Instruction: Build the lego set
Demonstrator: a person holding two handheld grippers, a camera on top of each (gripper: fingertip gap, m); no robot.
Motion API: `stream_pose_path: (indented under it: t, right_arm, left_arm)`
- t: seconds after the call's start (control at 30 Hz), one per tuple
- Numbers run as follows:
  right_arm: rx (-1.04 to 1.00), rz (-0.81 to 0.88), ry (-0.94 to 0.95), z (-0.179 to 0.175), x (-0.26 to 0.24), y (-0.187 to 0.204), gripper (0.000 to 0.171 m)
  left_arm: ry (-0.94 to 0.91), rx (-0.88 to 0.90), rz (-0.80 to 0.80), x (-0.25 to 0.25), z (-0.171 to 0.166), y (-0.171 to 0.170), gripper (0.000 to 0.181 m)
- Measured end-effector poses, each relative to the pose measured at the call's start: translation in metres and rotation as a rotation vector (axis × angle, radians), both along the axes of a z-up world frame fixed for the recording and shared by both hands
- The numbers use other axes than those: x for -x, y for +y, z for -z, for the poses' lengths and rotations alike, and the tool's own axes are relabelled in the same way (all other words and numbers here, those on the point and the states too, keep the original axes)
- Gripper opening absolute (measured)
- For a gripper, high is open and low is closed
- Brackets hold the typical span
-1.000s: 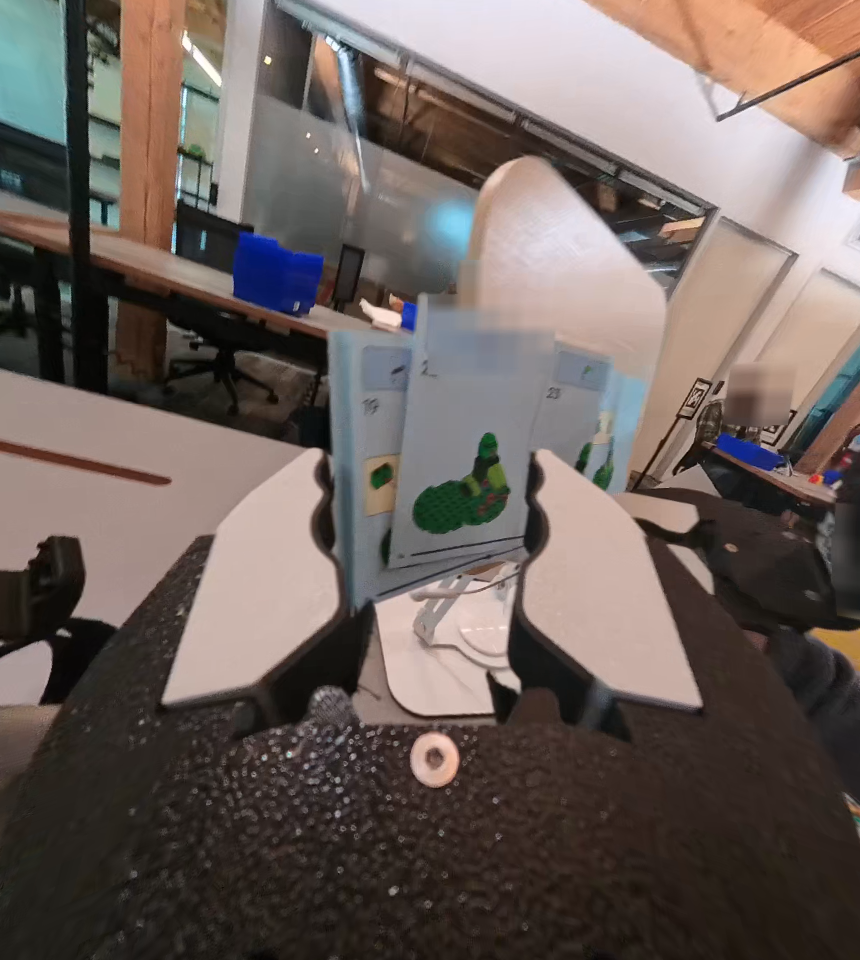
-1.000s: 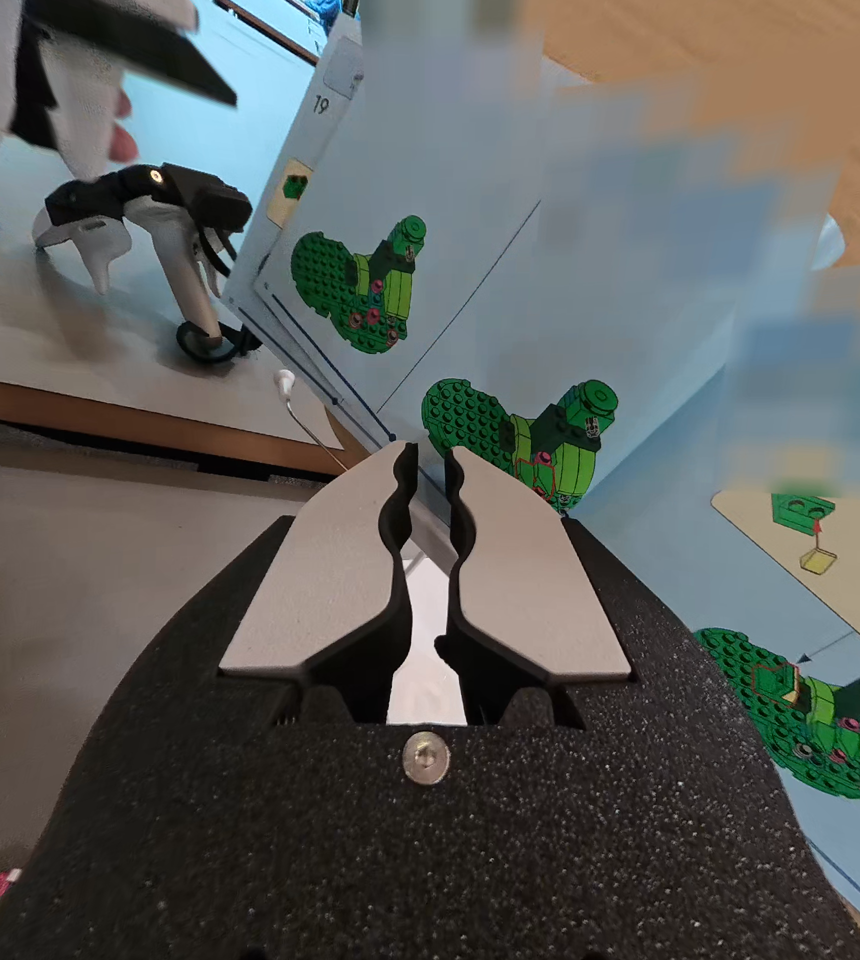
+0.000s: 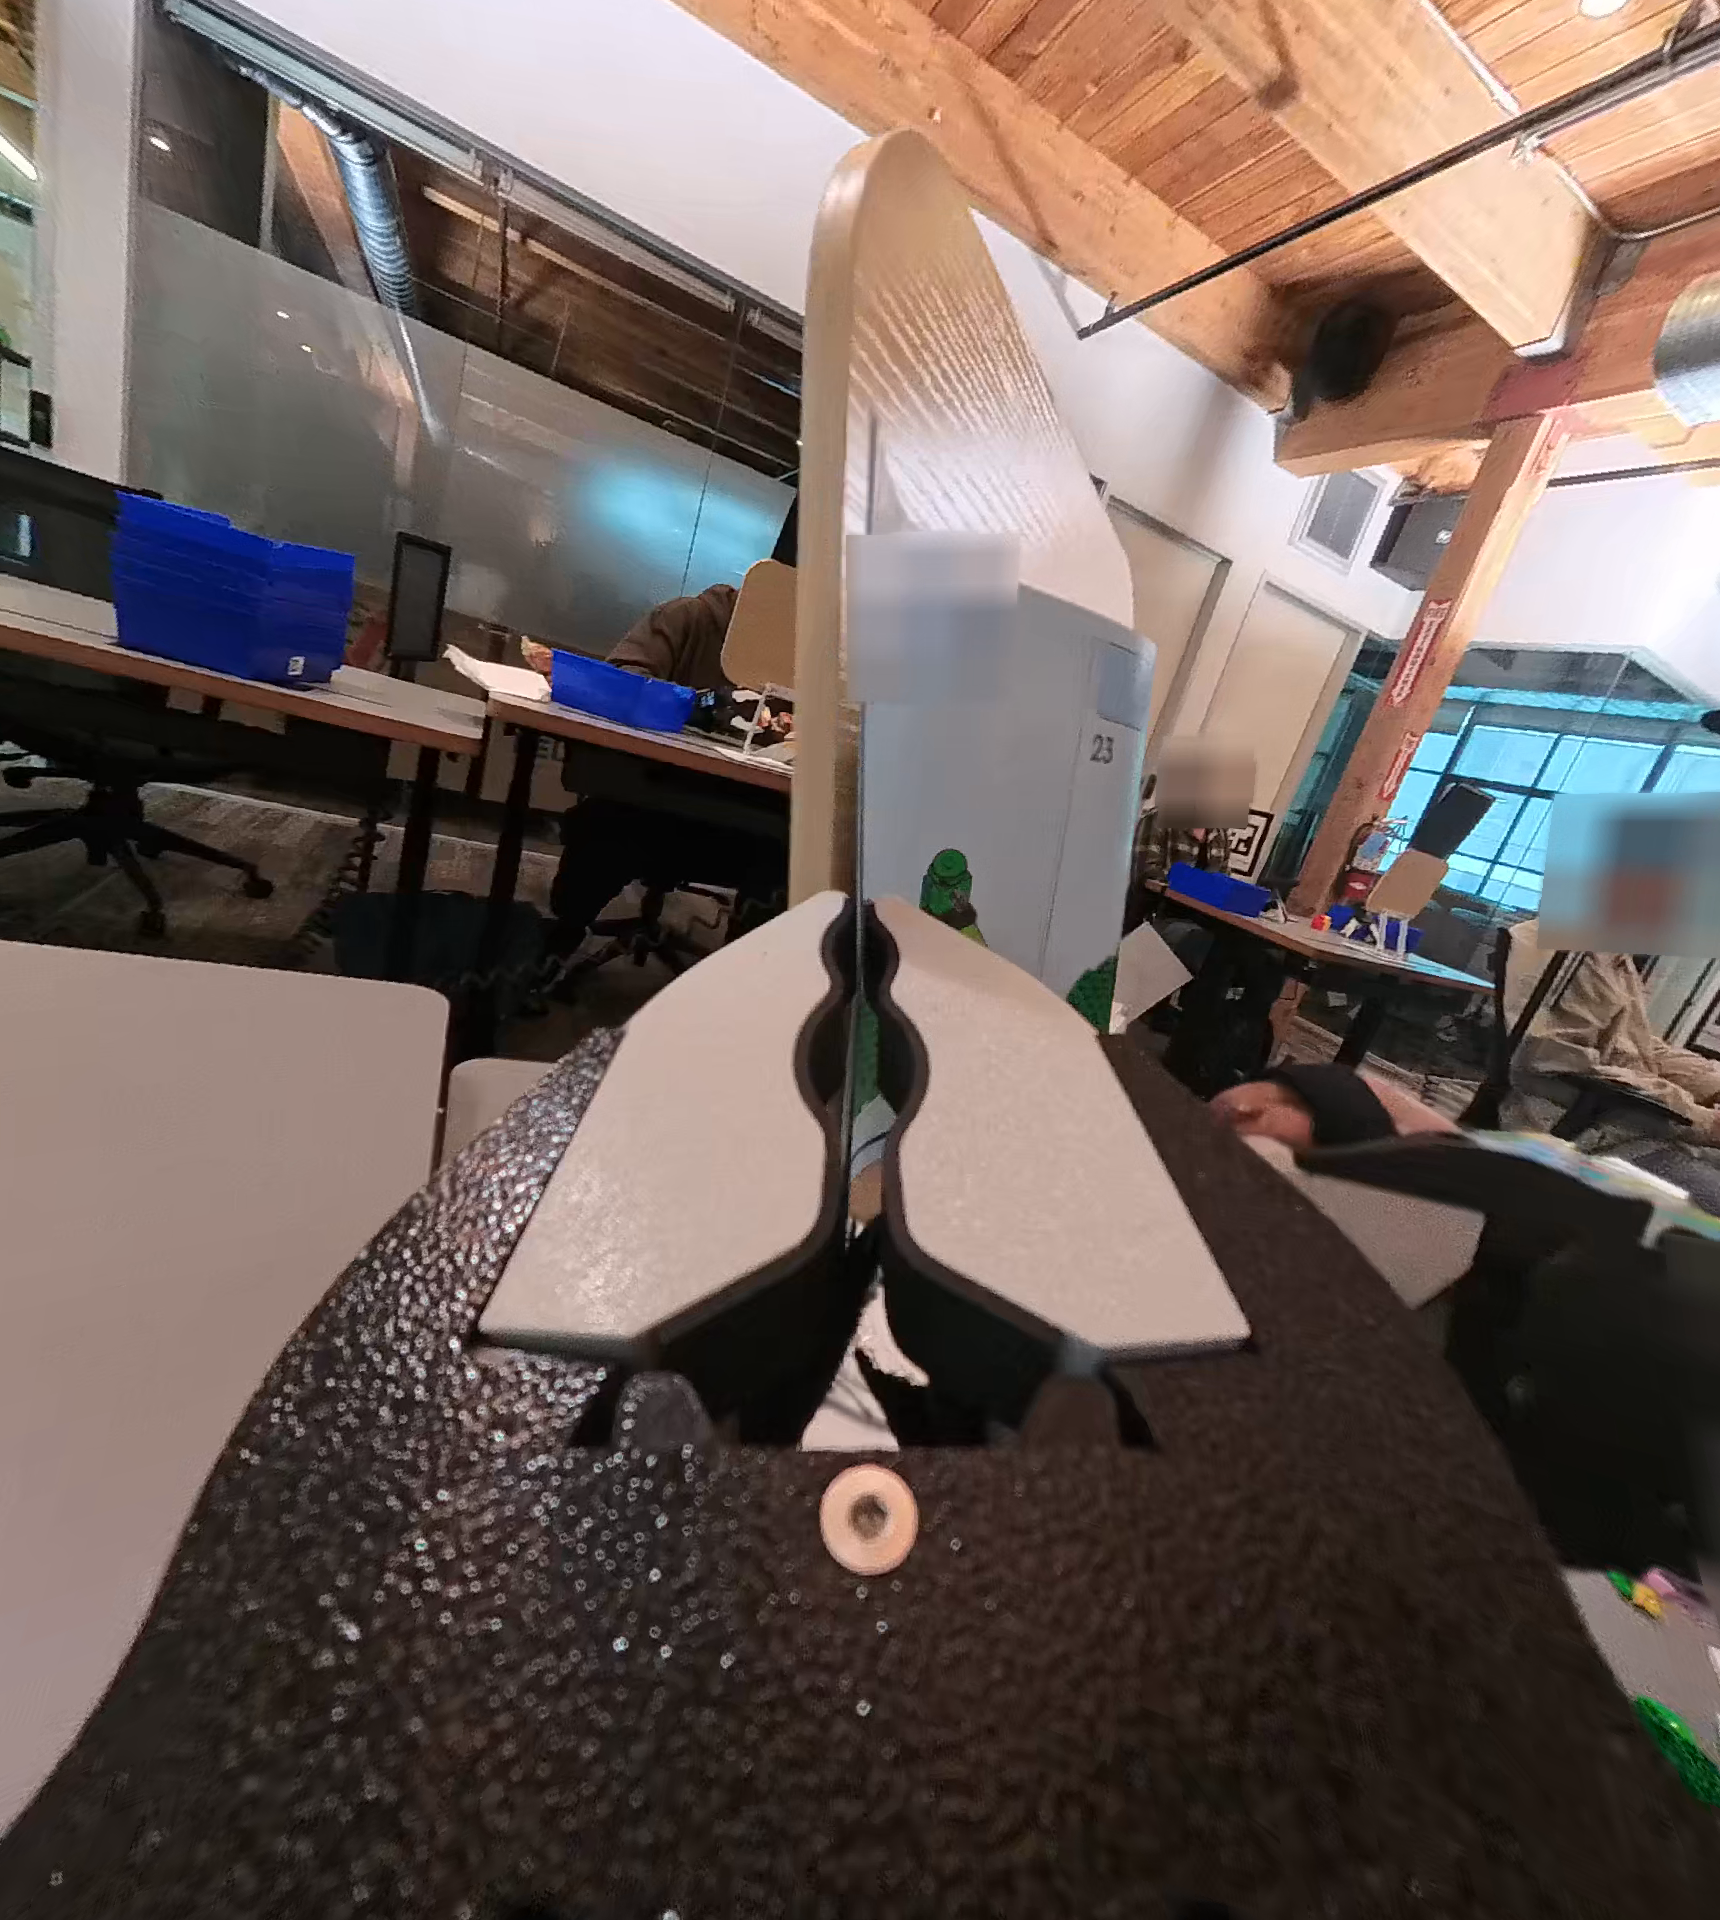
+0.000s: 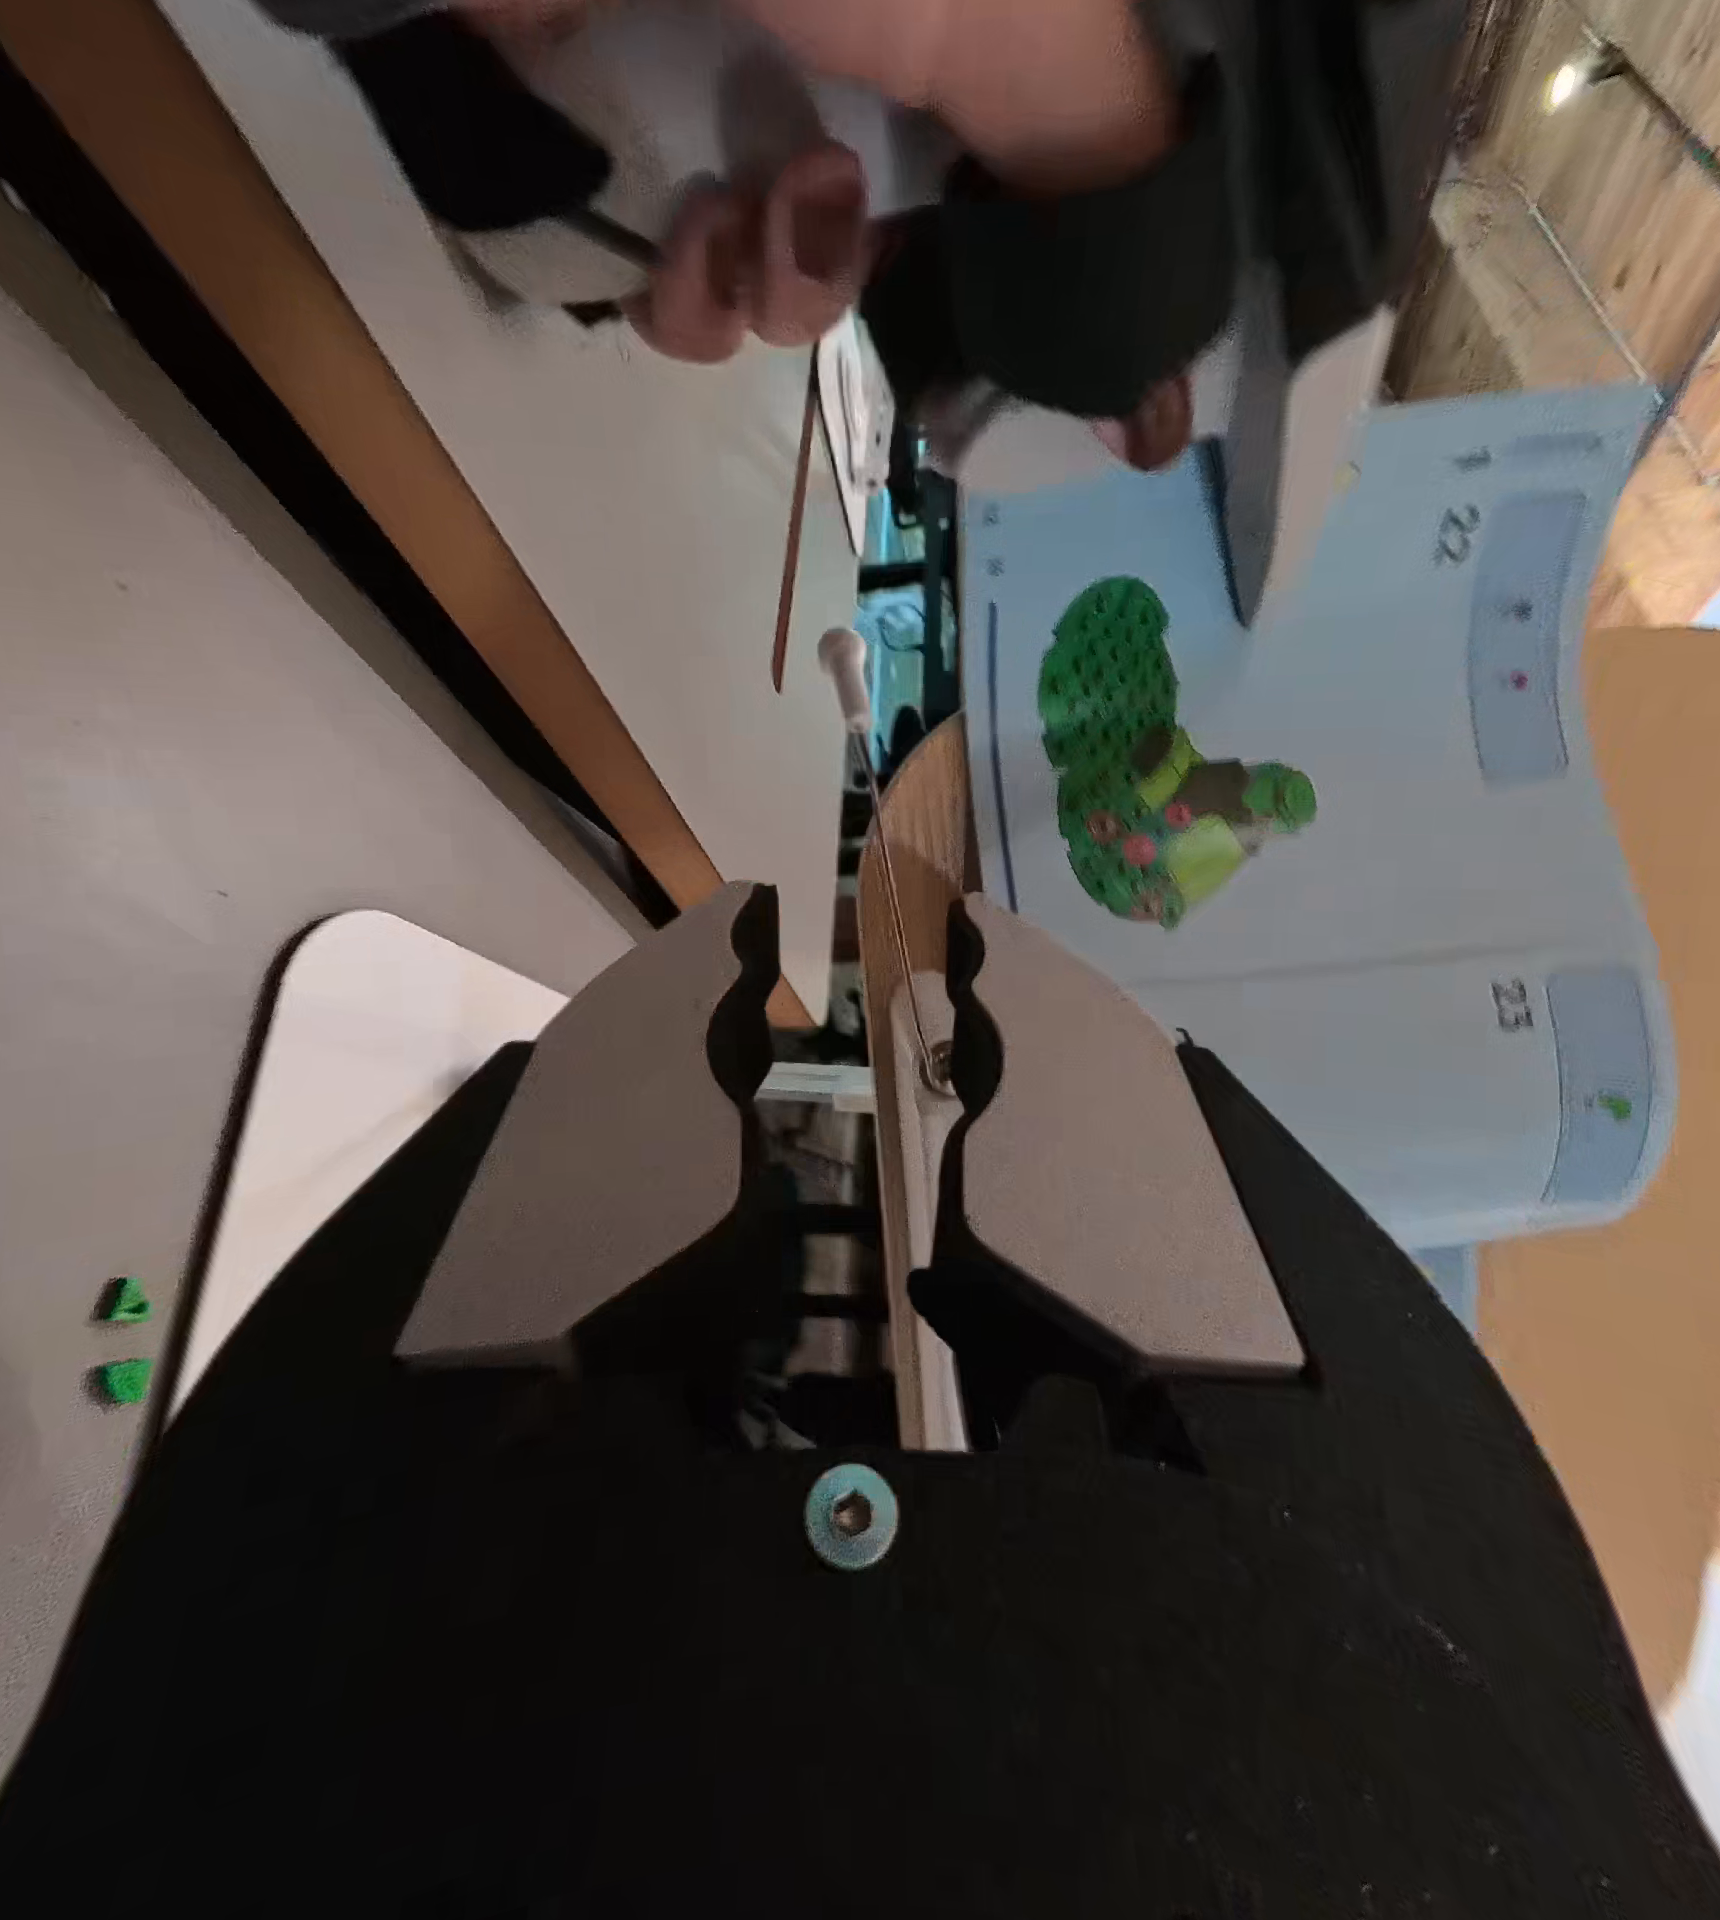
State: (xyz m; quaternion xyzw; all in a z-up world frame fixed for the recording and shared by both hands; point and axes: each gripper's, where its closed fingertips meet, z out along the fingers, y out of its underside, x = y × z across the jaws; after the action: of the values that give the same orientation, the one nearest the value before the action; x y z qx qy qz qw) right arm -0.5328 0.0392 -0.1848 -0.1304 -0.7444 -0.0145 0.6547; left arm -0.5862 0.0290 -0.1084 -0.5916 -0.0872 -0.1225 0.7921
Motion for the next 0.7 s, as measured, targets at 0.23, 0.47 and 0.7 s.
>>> stream_pose_path:
  t: [0.23, 0.47, 0.7]
  right_arm:
    - [-0.106, -0.031, 0.039, 0.005, 0.003, -0.011, 0.024]
    - [0.441, 0.115, 0.387, -0.045, -0.043, 0.069, 0.012]
    - [0.754, 0.404, 0.413, -0.049, -0.047, 0.145, 0.049]
  left_arm:
    - [0.008, 0.007, -0.040, 0.005, 0.001, -0.002, 0.000]
    - [-0.058, 0.030, 0.036, 0.005, 0.008, -0.001, 0.000]
    - [-0.019, 0.042, 0.056, -0.006, 0.006, 0.005, 0.000]
